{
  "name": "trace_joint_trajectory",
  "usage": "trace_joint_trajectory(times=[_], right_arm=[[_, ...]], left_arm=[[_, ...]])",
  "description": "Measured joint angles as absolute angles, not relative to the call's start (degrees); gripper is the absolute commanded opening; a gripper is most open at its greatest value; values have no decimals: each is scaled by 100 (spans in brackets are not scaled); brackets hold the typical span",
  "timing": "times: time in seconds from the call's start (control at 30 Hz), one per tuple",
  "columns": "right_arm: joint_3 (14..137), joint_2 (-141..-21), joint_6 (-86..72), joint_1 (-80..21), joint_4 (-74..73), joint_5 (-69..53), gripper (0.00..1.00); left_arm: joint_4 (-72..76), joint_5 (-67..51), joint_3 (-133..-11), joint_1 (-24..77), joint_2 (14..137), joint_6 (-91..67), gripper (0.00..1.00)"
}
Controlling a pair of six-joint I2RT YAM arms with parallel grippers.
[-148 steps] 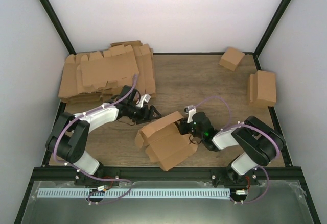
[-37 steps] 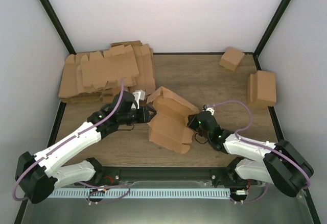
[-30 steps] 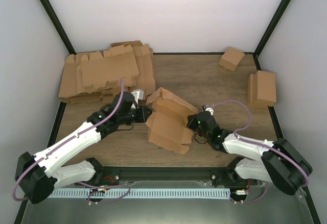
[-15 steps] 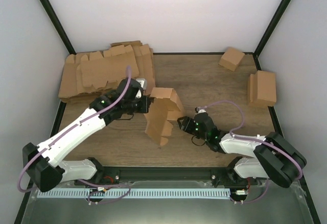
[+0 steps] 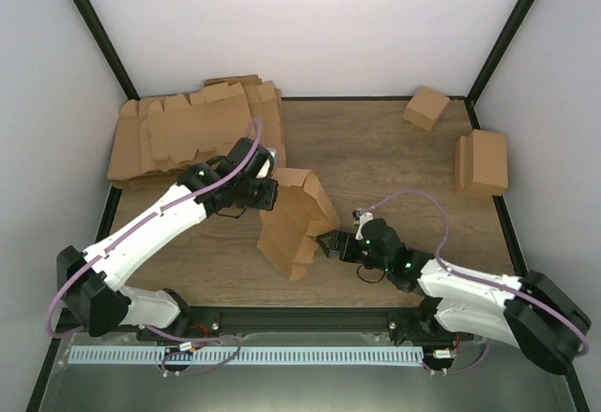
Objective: Fold the paper box
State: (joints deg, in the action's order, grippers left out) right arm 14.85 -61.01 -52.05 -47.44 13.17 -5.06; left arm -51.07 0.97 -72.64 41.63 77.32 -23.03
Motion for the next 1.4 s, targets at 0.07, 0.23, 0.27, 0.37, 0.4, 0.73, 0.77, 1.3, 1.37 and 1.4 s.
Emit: trace_joint_trajectory(times=[0.07,0.23,0.27,0.37,0.4,0.73,0.77,1.3,1.37,1.4], right_arm=[[1479,-5719,-5146,-4737,1009,-506,96],[1535,-4998,-4895,-4451,169,-591,95],[1577,-4945,-4834,-4348,3,-637,95],[1839,-4958,-4589,-3966,-436,-875,94],[1955,-5011,-4525,-3844,-523,-974,93],[3363,-5907,-3951,-3387,-1028,-2060,92],[3413,-5948,-3920,-3387,-1022,-2139,92],[3162,-6534,-3795,-3387,-580,-2838,95],[3162,-6528,-3795,-3387,-567,-2818,97],[3162,-6521,-3800,-3387,-574,-2770,97]], left_arm=[[-5063,1,-7199,4163,7730,-2259,4],[-4956,-250,-7030,4163,7730,-2174,4],[-4950,-279,-7017,4163,7730,-2154,4],[-4906,-311,-6993,4167,7730,-2069,4],[-4895,-311,-6991,4167,7730,-2049,4],[-5306,36,-7297,4235,7811,-1857,4],[-5404,108,-7413,4239,7837,-1848,4],[-6608,1247,-8460,4272,8291,-1796,4],[-6547,1315,-8383,4296,8252,-1793,4],[-6490,1328,-8324,4309,8228,-1791,4]])
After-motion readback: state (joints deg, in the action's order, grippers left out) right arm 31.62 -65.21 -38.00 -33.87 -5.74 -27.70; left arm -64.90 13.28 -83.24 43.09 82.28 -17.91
